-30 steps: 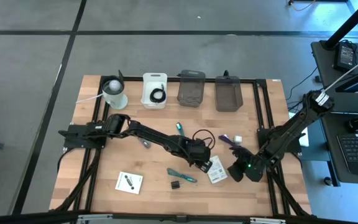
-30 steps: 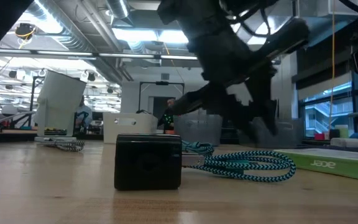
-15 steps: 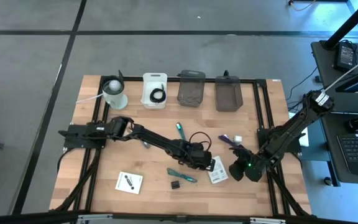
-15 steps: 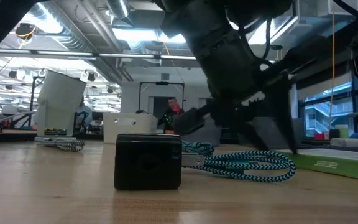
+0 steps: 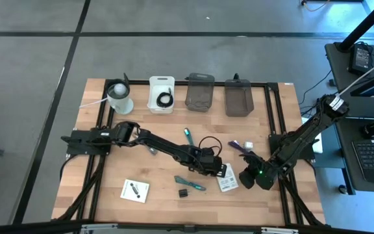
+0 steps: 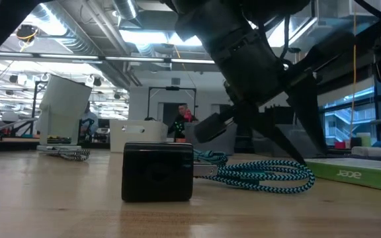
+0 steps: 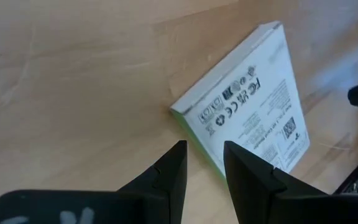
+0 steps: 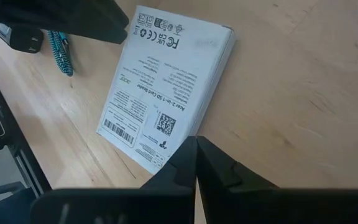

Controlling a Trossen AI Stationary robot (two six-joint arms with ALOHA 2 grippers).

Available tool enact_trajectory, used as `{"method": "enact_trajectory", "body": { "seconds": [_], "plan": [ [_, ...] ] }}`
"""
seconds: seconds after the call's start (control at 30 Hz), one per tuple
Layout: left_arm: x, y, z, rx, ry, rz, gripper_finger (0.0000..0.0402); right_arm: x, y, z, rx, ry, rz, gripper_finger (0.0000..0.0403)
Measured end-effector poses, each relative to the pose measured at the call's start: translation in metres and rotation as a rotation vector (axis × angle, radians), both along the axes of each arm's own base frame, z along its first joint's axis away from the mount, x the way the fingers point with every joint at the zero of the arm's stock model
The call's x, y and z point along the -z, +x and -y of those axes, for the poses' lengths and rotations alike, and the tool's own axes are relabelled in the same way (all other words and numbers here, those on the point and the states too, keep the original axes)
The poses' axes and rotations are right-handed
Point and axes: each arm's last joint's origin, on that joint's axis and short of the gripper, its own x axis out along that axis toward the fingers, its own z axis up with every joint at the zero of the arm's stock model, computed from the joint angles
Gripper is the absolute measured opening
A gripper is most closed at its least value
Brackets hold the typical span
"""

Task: Pick and place items into bin
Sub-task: Put the right card reader box into the right black bin

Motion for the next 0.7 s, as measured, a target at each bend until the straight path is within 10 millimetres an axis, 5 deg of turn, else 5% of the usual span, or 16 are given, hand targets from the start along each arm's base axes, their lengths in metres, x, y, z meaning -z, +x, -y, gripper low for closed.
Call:
{"method": "enact_trajectory", "body": {
  "seconds": [0.2, 0.7],
  "plan": [
    [0.006, 0.001, -0.001, 0.004, 0.007, -0.010, 0.0100, 0.003, -0.001, 0.001, 0.041, 0.036, 0.003, 0.0024],
    [0.011, 0.001, -0.004, 0.024, 0.010, -0.036, 0.0100, 0.009, -0.001, 0.002, 0.062, 0.070, 0.016, 0.0135]
  ]
}}
